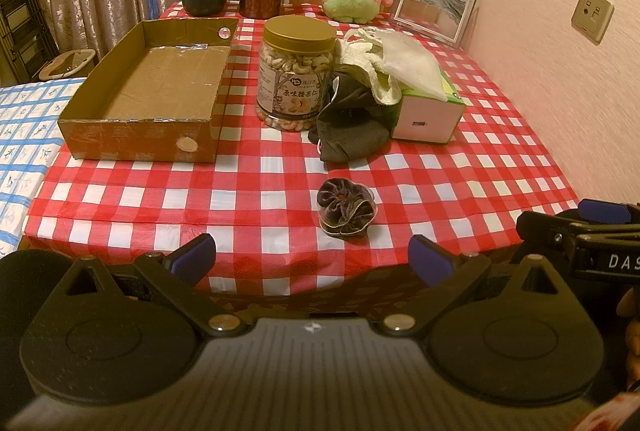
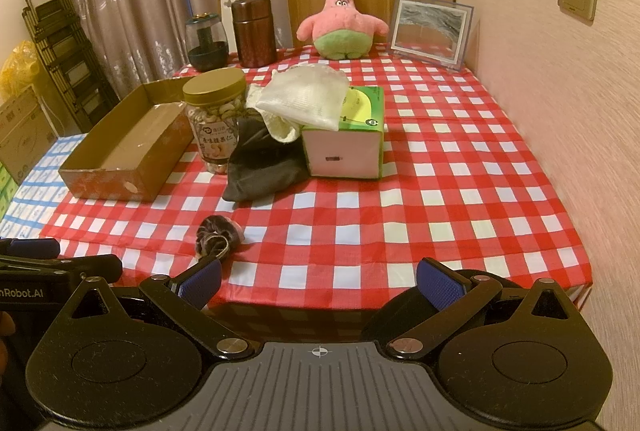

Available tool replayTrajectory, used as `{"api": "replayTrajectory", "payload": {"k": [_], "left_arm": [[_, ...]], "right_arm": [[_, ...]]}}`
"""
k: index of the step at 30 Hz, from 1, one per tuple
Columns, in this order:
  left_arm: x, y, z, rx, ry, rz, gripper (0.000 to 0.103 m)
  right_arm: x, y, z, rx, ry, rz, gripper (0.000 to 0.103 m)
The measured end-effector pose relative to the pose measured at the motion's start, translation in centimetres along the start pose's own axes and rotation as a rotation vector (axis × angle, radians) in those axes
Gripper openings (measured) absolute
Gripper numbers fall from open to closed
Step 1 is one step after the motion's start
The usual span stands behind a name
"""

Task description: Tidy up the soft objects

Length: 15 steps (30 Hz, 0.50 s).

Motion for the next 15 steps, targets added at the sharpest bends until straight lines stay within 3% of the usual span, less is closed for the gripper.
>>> {"api": "replayTrajectory", "payload": {"k": [15], "left_arm": [[0.00, 0.00, -0.02, -0.001, -0.001, -0.001, 0.102]], "right_arm": [[-0.08, -0.15, 0.09, 0.000, -0.001, -0.002, 0.103]]}}
Point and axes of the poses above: each gripper's, at about its wrist camera, not at the fingertips, and x roughly the way its jaws point, y to its left, z to its top, the point moved 1 cm from there along x, roughly the way its jaws point, and after that the axes turned 9 degrees about -z, right-handed, at the moved point
